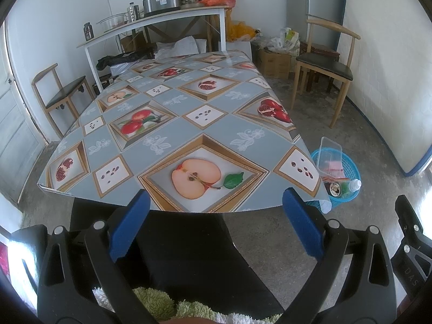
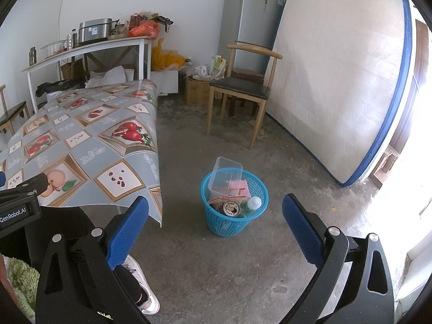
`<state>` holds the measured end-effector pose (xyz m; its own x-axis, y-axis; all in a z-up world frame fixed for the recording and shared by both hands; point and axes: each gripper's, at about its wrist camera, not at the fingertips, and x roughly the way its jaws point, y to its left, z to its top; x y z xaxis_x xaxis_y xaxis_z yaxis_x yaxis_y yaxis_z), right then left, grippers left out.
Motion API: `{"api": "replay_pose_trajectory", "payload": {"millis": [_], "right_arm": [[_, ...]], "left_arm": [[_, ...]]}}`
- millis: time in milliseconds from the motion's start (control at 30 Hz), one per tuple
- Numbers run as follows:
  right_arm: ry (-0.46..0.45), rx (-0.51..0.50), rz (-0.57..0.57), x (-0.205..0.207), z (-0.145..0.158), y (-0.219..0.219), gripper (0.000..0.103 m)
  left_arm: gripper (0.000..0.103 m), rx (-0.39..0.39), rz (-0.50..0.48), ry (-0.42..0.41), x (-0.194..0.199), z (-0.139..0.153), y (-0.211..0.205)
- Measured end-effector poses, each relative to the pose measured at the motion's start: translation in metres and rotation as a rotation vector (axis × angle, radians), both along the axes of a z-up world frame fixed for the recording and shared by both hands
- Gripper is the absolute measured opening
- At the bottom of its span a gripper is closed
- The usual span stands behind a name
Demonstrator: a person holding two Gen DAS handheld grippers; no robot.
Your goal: Collect trash
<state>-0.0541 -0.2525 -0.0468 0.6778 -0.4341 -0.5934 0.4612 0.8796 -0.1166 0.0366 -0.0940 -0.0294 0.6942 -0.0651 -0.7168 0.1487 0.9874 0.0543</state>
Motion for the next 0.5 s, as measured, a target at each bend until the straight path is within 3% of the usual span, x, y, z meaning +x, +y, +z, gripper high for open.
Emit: {"api": "replay_pose_trajectory", "payload": {"millis": [500], "right_arm": [[0.0, 0.0, 0.0, 0.0, 0.0021, -0.0001, 0.097]], "left_arm": [[0.094, 0.001, 0.0, 0.002, 0.0004, 0.0002, -0.001]]}}
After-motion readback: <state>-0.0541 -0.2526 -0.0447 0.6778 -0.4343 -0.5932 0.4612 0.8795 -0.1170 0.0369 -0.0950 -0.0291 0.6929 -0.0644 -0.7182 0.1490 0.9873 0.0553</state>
